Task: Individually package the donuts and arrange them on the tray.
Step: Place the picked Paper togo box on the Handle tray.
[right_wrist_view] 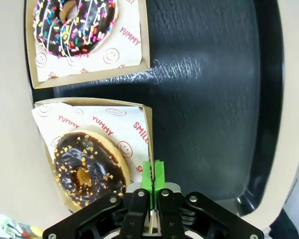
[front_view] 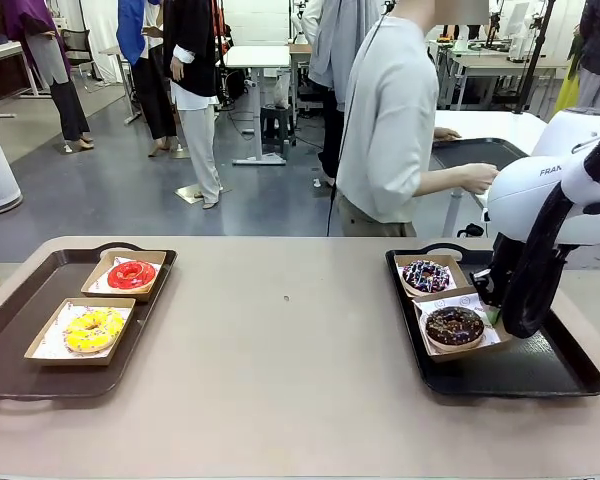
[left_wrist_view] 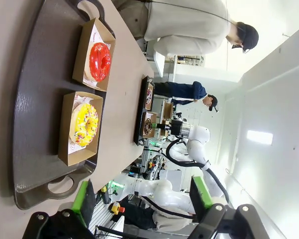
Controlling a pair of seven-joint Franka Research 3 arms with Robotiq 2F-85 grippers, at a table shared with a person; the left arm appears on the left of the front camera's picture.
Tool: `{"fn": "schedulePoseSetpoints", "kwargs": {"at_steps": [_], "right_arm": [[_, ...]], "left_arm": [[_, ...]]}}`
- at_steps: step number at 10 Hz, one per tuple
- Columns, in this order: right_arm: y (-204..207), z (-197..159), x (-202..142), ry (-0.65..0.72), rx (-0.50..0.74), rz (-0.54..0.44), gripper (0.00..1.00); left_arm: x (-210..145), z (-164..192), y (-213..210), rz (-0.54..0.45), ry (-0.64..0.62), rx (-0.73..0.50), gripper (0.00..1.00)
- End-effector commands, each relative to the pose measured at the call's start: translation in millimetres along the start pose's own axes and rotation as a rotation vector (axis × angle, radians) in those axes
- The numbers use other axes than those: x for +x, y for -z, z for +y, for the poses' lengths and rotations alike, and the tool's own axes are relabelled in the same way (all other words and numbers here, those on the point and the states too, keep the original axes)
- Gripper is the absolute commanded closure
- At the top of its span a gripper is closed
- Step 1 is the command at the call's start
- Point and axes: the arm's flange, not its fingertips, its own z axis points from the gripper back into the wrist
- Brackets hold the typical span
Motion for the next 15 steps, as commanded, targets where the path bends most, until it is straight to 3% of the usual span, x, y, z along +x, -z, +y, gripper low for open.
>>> {"fn": "schedulePoseSetpoints", "kwargs": {"at_steps": [1, 2, 3, 4, 5, 6, 9, 13, 14, 15], "right_arm": [[7.2, -1.2, 5.8, -0.011, 0.03, 0.008, 0.98], [9.5, -1.8, 7.9, -0.014, 0.033, 0.039, 0.98], [9.8, -1.5, 8.3, -0.02, 0.032, 0.05, 0.89], [9.1, -1.6, 8.4, -0.022, 0.033, 0.056, 0.52], [8.4, -1.4, 8.7, -0.024, 0.035, 0.056, 0.3], [7.9, -1.3, 8.7, -0.027, 0.037, 0.055, 0.0], [7.3, -2.6, 7.9, -0.029, 0.04, 0.054, 0.04], [5.6, -6.1, 4.5, -0.04, 0.049, 0.062, 0.0], [1.2, -12.2, 0.5, -0.051, 0.078, 0.056, 0.0], [-12.0, -27.0, -3.4, -0.069, 0.183, 0.047, 0.0]], "left_arm": [[-0.6, -4.3, -1.9, 0.007, -0.015, -0.005, 0.0], [-0.6, -4.3, -1.9, 0.007, -0.015, -0.005, 0.0], [-0.6, -4.3, -1.9, 0.007, -0.015, -0.005, 0.0], [-0.6, -4.3, -1.9, 0.007, -0.015, -0.005, 0.0], [-0.6, -4.3, -1.9, 0.007, -0.015, -0.005, 0.0], [-0.6, -4.3, -1.9, 0.007, -0.015, -0.005, 0.0], [-0.6, -4.3, -1.9, 0.007, -0.015, -0.005, 0.0], [-0.6, -4.3, -1.9, 0.007, -0.015, -0.005, 0.0], [-0.6, -4.3, -1.9, 0.007, -0.015, -0.005, 0.0], [-0.6, -4.3, -1.9, 0.007, -0.015, -0.005, 0.0]]}}
